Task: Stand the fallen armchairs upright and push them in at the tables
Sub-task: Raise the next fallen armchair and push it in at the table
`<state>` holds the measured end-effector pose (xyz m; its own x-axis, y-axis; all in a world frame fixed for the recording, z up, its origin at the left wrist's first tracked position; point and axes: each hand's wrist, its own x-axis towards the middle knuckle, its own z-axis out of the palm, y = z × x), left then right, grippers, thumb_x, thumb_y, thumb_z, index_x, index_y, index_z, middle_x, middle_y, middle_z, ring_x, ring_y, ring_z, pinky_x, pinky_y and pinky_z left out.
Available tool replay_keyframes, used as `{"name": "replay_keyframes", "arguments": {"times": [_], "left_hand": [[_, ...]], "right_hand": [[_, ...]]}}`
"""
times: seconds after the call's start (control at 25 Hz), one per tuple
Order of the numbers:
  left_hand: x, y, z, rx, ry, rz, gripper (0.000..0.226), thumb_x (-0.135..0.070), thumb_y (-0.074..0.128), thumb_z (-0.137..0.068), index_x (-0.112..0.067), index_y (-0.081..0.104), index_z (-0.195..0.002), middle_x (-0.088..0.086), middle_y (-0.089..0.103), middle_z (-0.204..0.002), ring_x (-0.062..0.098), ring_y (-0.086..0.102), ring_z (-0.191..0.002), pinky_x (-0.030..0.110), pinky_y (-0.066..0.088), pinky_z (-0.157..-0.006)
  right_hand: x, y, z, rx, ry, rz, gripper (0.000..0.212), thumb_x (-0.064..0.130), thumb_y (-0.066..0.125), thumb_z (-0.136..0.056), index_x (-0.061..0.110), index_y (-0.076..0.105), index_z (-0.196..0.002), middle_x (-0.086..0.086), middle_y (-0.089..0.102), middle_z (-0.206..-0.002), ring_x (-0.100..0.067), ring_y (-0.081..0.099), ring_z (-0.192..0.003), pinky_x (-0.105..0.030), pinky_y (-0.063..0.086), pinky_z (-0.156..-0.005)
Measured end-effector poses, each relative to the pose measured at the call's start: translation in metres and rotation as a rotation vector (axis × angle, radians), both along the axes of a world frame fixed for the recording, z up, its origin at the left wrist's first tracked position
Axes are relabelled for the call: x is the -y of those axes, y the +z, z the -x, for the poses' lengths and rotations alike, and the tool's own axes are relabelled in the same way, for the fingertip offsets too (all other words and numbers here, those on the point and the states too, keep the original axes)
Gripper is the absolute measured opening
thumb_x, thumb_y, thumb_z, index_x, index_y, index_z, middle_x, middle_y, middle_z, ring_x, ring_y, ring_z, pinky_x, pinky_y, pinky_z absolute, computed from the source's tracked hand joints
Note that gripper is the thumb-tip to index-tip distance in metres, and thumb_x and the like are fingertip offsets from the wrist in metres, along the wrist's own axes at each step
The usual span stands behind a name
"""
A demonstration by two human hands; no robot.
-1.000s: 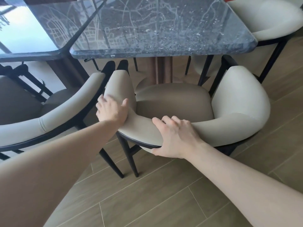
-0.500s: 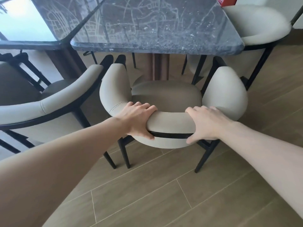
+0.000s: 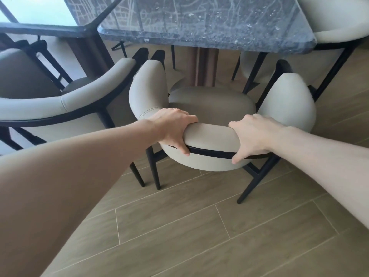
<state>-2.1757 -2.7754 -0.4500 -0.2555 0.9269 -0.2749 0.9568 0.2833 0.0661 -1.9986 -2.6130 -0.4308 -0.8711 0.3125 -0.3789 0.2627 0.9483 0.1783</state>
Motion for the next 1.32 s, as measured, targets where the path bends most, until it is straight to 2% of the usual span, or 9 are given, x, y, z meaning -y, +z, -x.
{"name": "replay_keyframes", "arguments": {"times": [0.28,0.52,0.76,0.92,1.0,1.08,1.16,1.24,1.32], "left_hand": [[-0.005,0.005,-0.007,-0.071,0.042,0.039,0.090,-0.075,0.081,-0.048,-0.038,0.057,-0.126,-0.006,0.069,-0.103,0.024,0.062,-0.100,0.038,0.055,-0.080],[-0.013,0.004,-0.012,-0.113,0.038,-0.014,0.090,-0.077,0.080,-0.047,-0.039,0.060,-0.126,-0.009,0.058,-0.088,0.022,0.049,-0.084,0.031,0.040,-0.067],[-0.017,0.004,-0.017,-0.037,0.073,-0.010,0.090,-0.072,0.081,-0.052,-0.039,0.053,-0.131,-0.008,0.066,-0.111,0.025,0.060,-0.108,0.036,0.044,-0.079],[-0.015,0.007,-0.031,-0.059,0.129,0.062,0.095,-0.065,0.082,-0.063,-0.035,0.041,-0.143,-0.006,0.056,-0.134,0.026,0.047,-0.129,0.044,0.034,-0.107],[-0.014,0.015,-0.039,0.035,0.213,0.079,0.087,-0.054,0.079,-0.074,-0.034,0.039,-0.148,-0.003,0.051,-0.142,0.027,0.042,-0.135,0.043,0.030,-0.111],[-0.014,0.036,-0.036,0.273,0.327,0.014,0.064,-0.040,0.070,-0.085,-0.036,0.048,-0.144,-0.002,0.057,-0.137,0.024,0.049,-0.129,0.036,0.038,-0.104],[-0.010,0.064,-0.034,0.508,0.466,-0.165,0.046,-0.030,0.062,-0.090,-0.035,0.059,-0.135,-0.005,0.068,-0.125,0.018,0.059,-0.117,0.023,0.045,-0.090],[0.001,0.093,-0.041,0.617,0.595,-0.368,0.039,-0.024,0.057,-0.091,-0.031,0.065,-0.128,-0.007,0.070,-0.115,0.014,0.061,-0.108,0.015,0.044,-0.076],[0.017,0.116,-0.055,0.703,0.688,-0.511,0.035,-0.021,0.055,-0.091,-0.031,0.069,-0.122,-0.009,0.069,-0.110,0.010,0.060,-0.105,0.013,0.042,-0.073]], "right_hand": [[0.002,-0.002,-0.010,-0.003,-0.092,0.107,0.065,0.061,0.081,-0.057,0.027,0.048,-0.102,0.005,0.057,-0.098,-0.025,0.052,-0.086,-0.035,0.038,-0.064],[-0.014,0.002,-0.012,0.025,-0.108,0.113,0.071,0.063,0.081,-0.053,0.033,0.051,-0.109,0.002,0.061,-0.104,-0.030,0.059,-0.095,-0.035,0.044,-0.067],[-0.016,0.001,-0.009,0.041,-0.137,0.078,0.076,0.062,0.083,-0.056,0.025,0.048,-0.112,0.001,0.060,-0.106,-0.028,0.056,-0.095,-0.036,0.044,-0.069],[-0.004,0.001,-0.010,0.060,-0.225,0.077,0.082,0.053,0.084,-0.065,0.019,0.043,-0.126,-0.002,0.053,-0.122,-0.029,0.050,-0.117,-0.043,0.043,-0.090],[0.004,0.008,-0.009,0.074,-0.258,0.098,0.078,0.046,0.082,-0.070,0.014,0.043,-0.129,-0.005,0.052,-0.127,-0.030,0.048,-0.123,-0.046,0.043,-0.099],[0.007,0.028,-0.004,0.035,-0.298,0.220,0.070,0.043,0.077,-0.077,0.013,0.048,-0.133,-0.007,0.056,-0.132,-0.030,0.050,-0.123,-0.042,0.046,-0.099],[0.012,0.057,0.001,-0.067,-0.344,0.375,0.070,0.043,0.074,-0.083,0.016,0.049,-0.142,-0.005,0.054,-0.142,-0.027,0.048,-0.130,-0.037,0.043,-0.103],[0.022,0.088,0.002,-0.218,-0.380,0.503,0.070,0.040,0.074,-0.084,0.018,0.048,-0.145,0.000,0.054,-0.145,-0.023,0.048,-0.133,-0.033,0.040,-0.105],[0.037,0.117,0.001,-0.332,-0.383,0.610,0.068,0.037,0.076,-0.083,0.021,0.051,-0.143,0.003,0.057,-0.141,-0.020,0.050,-0.131,-0.033,0.040,-0.103]]}}
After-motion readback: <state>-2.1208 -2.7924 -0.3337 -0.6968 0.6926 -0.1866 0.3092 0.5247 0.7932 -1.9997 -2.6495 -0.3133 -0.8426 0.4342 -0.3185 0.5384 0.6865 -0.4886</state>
